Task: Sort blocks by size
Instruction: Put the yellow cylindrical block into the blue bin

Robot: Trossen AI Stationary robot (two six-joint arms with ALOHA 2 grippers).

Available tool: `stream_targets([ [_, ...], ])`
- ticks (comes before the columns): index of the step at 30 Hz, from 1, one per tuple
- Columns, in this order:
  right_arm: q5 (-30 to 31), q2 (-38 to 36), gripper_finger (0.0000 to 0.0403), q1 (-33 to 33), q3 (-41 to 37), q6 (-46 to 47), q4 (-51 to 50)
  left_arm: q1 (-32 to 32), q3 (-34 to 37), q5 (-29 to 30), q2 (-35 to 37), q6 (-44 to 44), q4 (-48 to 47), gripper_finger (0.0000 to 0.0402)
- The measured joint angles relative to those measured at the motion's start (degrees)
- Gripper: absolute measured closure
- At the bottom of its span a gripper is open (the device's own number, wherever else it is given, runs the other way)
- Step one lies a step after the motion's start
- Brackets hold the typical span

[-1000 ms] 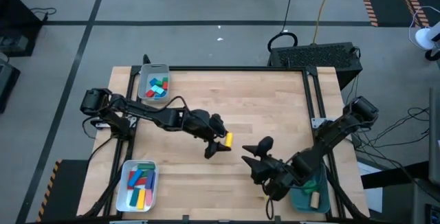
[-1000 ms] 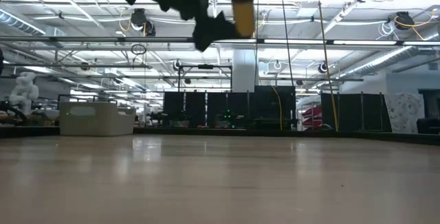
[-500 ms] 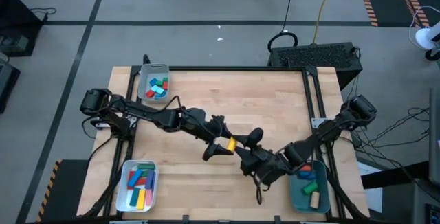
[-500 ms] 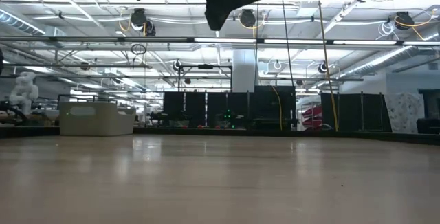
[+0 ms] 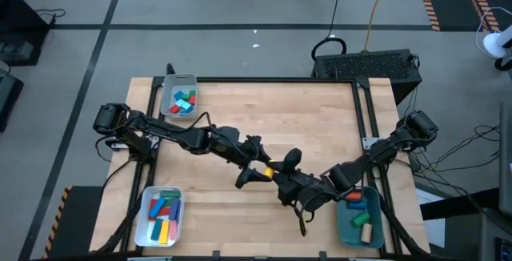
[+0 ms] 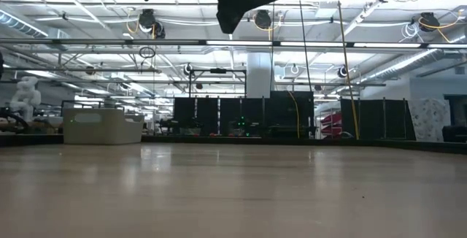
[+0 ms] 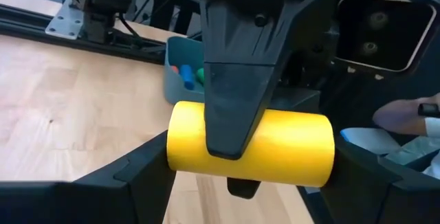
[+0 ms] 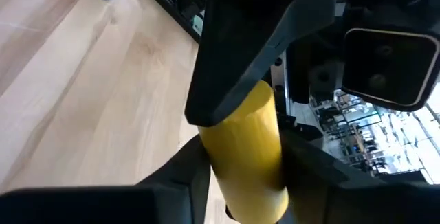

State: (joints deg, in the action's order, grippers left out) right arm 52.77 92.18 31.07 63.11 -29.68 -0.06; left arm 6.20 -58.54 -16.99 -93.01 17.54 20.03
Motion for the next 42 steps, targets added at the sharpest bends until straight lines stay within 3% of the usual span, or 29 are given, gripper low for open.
stream_targets([
  [2, 0.3, 0.0, 0.0284, 0.0, 0.0, -0.6, 0.4, 0.0, 0.0, -0.1, 0.0, 0.6, 0.0, 0.0107],
  [8, 2.0, 0.0, 0.0285, 1.5, 0.0, 2.3, 1.4, -0.2, 0.0, -3.3, 0.0, -0.1, 0.2, 0.0091],
  [14, -6.1, -2.9, 0.0294, 3.4, 0.0, 8.3, 1.2, -0.1, 0.0, -8.0, 0.1, -3.9, 0.2, 0.0059],
  [20, -6.7, -10.0, 0.0294, 5.5, 0.0, 22.2, -10.9, 0.5, 0.0, -8.5, 0.1, -6.5, -1.0, 0.0032],
  [25, -7.0, -17.5, 0.0287, 9.1, 0.0, 46.8, -29.5, 0.5, 0.0, 6.5, 0.1, -6.6, -12.2, 0.0030],
  [30, -11.7, -20.6, 0.0289, 14.7, 0.0, 73.0, -44.6, 2.7, 0.0, 22.2, 0.3, -6.3, -23.5, 0.0029],
  [36, -25.2, -18.2, 0.0288, 21.7, 0.0, 93.8, -52.6, 8.2, 0.0, 32.4, 0.3, -6.1, -31.9, 0.0029],
  [42, -34.7, -13.2, 0.0290, 27.2, 0.0, 104.0, -56.1, 12.1, 0.0, 38.4, 2.3, -1.7, -39.0, 0.0029],
])
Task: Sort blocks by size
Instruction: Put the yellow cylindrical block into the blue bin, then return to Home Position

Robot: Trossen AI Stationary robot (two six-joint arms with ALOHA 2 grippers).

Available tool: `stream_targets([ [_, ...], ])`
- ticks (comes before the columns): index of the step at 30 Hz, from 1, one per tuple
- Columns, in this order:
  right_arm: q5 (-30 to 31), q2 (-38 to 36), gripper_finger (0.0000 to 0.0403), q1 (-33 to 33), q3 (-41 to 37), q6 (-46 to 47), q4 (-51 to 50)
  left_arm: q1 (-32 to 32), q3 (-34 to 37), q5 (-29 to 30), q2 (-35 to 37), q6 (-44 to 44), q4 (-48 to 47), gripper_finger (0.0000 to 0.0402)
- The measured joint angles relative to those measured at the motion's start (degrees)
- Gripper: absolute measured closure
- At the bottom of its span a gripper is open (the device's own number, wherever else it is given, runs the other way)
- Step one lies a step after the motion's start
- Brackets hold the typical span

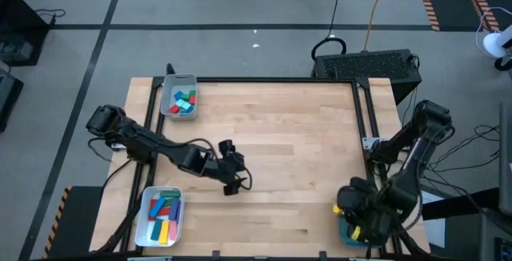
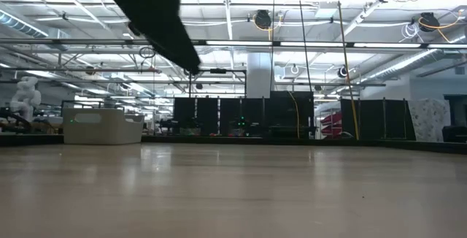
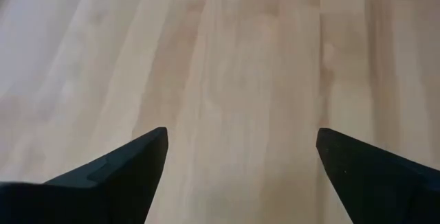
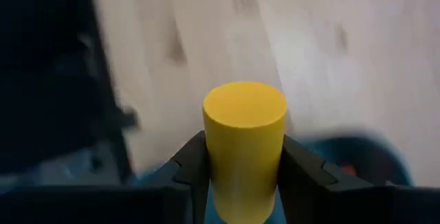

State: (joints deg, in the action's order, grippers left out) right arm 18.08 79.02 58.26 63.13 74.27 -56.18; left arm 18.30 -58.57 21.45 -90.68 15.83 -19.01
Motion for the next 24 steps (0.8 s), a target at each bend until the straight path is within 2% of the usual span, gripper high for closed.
stream_targets([
  [4, -7.4, 4.9, 0.0290, 1.7, 0.0, 6.1, -5.5, 1.2, 0.0, 0.1, 2.7, 10.0, -3.7, 0.0029],
  [7, -11.9, 8.1, 0.0289, 2.3, 0.0, 7.5, -5.7, 1.7, 0.0, 0.1, 5.1, 13.7, -4.9, 0.0029],
  [12, -14.0, 12.2, 0.0285, 2.7, 0.0, 5.9, -1.7, 2.7, 0.0, 0.2, 9.1, 13.9, -7.6, 0.0029],
  [16, -14.1, 15.4, 0.0263, 2.6, 0.0, 3.4, -3.1, 4.0, 0.0, 1.4, 11.4, 13.9, -7.9, 0.0029],
  [19, -16.0, 17.3, 0.0234, 2.6, 0.0, 2.8, -6.7, 5.4, 0.0, 4.8, 13.1, 14.3, -9.5, 0.0029],
  [24, -16.9, 18.7, 0.0197, 2.6, -0.1, 3.0, -13.0, 7.2, 0.0, 10.4, 14.8, 19.8, -17.6, 0.0029],
])
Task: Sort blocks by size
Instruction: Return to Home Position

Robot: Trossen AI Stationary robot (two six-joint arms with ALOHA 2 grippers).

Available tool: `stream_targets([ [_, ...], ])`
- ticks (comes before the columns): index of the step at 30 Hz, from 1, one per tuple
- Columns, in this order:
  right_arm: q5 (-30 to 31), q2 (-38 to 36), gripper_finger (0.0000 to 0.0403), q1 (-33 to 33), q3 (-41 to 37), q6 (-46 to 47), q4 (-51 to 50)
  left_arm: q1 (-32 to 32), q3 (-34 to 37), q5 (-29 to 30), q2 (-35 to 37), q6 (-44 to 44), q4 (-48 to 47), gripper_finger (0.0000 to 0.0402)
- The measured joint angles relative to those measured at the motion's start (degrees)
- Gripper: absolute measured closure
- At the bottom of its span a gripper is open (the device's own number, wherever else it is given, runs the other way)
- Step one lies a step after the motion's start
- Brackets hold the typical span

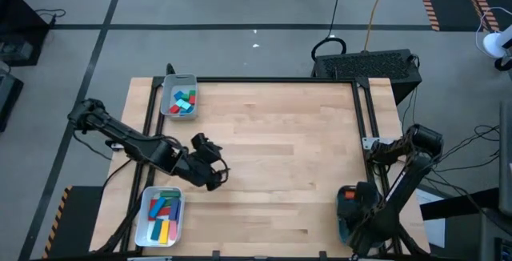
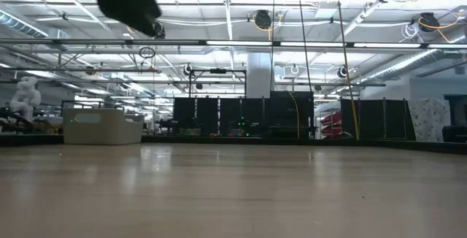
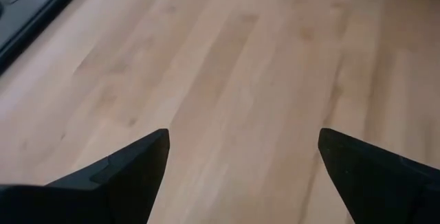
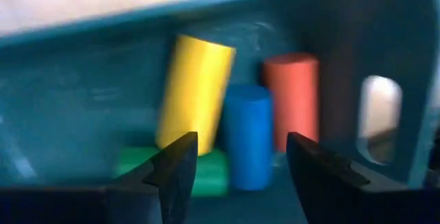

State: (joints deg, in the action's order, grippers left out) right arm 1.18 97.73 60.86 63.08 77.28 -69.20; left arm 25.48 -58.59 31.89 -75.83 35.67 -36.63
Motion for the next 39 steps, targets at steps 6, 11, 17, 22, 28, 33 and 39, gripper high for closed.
stream_targets([
  [6, 3.6, -1.5, 0.0191, -0.5, 0.0, 2.0, -4.0, 2.3, 0.0, 3.0, 0.8, 6.1, -8.0, 0.0029],
  [11, 27.9, -7.0, 0.0206, 2.4, 0.0, 8.7, -3.9, 5.6, 0.0, 4.8, 2.9, 9.3, -8.4, 0.0029],
  [17, 58.0, -10.3, 0.0220, 4.8, 0.0, 10.3, -4.5, 10.9, 0.0, 14.1, 5.0, 12.1, -10.6, 0.0029],
  [22, 59.0, -10.4, 0.0238, 0.3, 0.0, 6.9, -4.2, 12.6, 0.1, 19.4, 5.2, 9.2, -10.3, 0.0029],
  [28, 64.7, -11.4, 0.0274, -5.6, 0.0, -6.8, 2.5, 9.9, 3.4, 19.8, 5.2, 1.0, -1.1, 0.0066],
  [33, 62.0, -13.8, 0.0311, -12.5, 0.0, -27.4, 17.0, 5.7, 7.4, 10.7, 5.8, -12.3, 13.7, 0.0122],
  [39, 49.5, -14.6, 0.0344, -22.9, 0.0, -57.5, 40.6, 1.3, 9.5, 6.1, 5.8, -25.4, 26.2, 0.0167],
])
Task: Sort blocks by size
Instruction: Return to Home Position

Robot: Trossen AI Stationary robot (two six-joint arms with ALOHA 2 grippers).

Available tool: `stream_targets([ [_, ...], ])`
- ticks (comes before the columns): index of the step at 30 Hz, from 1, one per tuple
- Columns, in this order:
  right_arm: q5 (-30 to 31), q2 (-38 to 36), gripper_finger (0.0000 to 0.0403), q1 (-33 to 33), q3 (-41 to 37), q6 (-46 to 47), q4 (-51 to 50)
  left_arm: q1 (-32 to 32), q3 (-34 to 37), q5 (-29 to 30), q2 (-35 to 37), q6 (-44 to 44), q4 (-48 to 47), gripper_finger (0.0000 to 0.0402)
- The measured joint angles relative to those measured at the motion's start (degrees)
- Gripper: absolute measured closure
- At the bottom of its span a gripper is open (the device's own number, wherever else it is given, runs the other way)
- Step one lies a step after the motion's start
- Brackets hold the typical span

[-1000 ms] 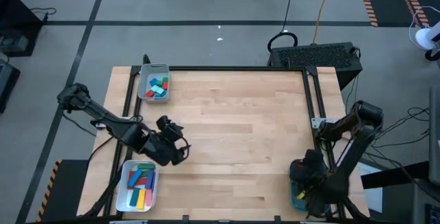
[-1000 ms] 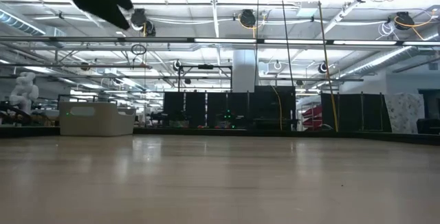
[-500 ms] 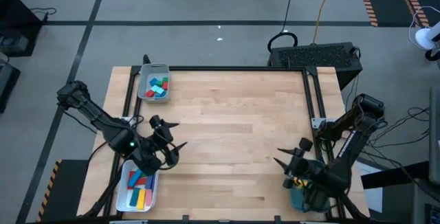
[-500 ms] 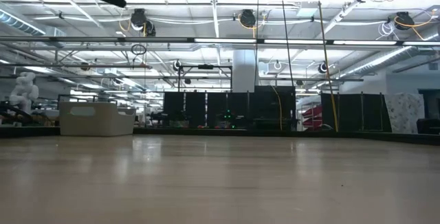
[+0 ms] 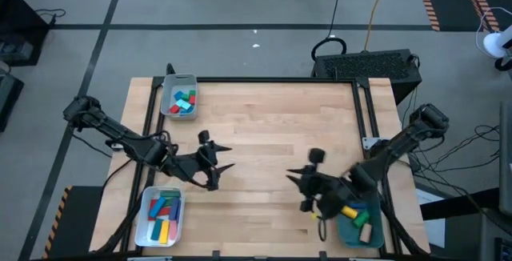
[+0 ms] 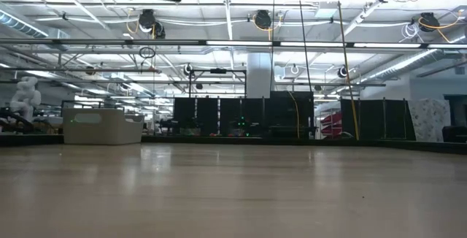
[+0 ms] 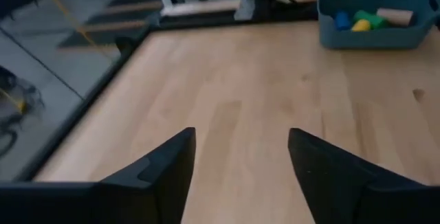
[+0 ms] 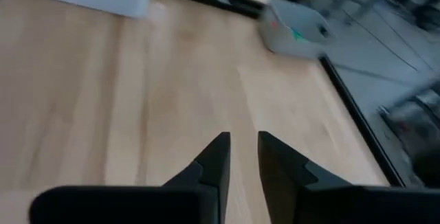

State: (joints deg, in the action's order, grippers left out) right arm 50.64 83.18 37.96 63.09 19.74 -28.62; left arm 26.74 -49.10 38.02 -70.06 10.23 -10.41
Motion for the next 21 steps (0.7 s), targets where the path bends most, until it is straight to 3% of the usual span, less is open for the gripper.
stream_targets([
  [5, -11.4, 0.0, 0.0365, -8.2, 0.0, -18.3, 14.9, -1.5, 0.1, -0.4, 0.0, -10.2, 11.1, 0.0196],
  [9, -22.2, 0.0, 0.0386, -14.4, 0.0, -26.9, 24.5, -2.2, 0.1, -4.6, 0.0, -17.8, 17.5, 0.0220],
  [15, -33.4, -2.8, 0.0402, -23.4, 0.0, -29.0, 28.9, -5.2, 0.1, -5.0, 1.3, -20.7, 16.9, 0.0242],
  [21, -39.8, -9.2, 0.0403, -29.9, -0.3, -28.2, 24.4, -8.5, 1.5, -5.6, 6.2, -20.8, 12.9, 0.0255],
])
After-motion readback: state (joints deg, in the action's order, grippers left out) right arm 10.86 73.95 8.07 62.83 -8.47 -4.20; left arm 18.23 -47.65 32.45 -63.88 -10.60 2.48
